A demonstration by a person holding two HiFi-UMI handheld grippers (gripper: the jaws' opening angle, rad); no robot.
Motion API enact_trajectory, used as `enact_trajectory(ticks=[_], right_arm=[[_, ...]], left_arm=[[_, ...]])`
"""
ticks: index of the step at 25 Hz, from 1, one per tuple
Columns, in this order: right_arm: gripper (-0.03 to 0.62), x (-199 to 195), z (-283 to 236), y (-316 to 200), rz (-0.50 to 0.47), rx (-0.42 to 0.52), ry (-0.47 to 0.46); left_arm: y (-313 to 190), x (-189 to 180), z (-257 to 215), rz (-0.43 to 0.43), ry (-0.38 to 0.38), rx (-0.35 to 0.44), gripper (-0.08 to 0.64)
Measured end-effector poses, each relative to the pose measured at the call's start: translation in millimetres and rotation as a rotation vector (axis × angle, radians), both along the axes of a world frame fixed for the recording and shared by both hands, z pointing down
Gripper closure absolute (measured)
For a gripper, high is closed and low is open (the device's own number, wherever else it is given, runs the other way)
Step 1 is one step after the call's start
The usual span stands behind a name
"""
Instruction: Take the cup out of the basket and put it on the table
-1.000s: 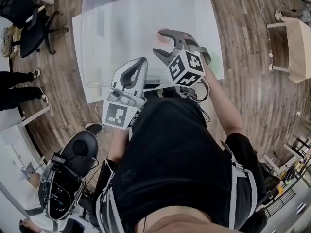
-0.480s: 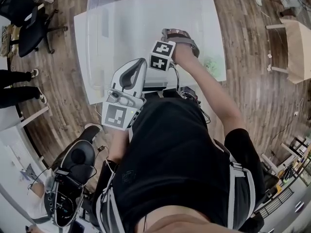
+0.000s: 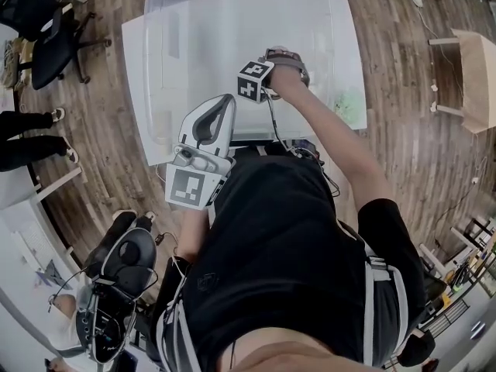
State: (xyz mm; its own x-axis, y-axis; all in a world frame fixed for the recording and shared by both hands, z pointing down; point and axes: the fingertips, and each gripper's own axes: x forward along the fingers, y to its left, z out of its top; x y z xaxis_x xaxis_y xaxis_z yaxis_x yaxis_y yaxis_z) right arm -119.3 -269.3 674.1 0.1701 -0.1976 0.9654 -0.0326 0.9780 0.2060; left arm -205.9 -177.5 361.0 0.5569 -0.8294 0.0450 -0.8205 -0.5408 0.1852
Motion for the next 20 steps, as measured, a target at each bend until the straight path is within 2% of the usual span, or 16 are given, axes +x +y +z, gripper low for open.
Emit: enact_trajectory(ticks=[5, 11, 12, 13, 16, 20], right_arm=[[0.329, -1, 12, -14, 0.000, 0.038, 0.021], [0.334, 6, 28, -17, 0.002, 0.024, 0.060], [0.359, 8, 29, -17, 0.000, 0.028, 0.065], [0.422, 9, 30, -18, -0.002, 0.038, 0.069], [0.527, 10, 31, -24, -0.019, 0.075, 0.083], [0.557, 12, 35, -26, -0.043, 0.083, 0.096]], left_arm=[[-2, -7, 0, -0.012, 0.002, -0.010, 0.541], [-2, -12, 1, -0.023, -0.002, -0.014, 0.541], [-1, -11, 2, -0.025, -0.001, -0.015, 0.541], [-1, -11, 3, -0.026, -0.001, -0.017, 0.541], [-2, -13, 4, -0.029, -0.003, -0.017, 0.541], [-3, -14, 3, -0.032, 0.001, -0.017, 0.541]])
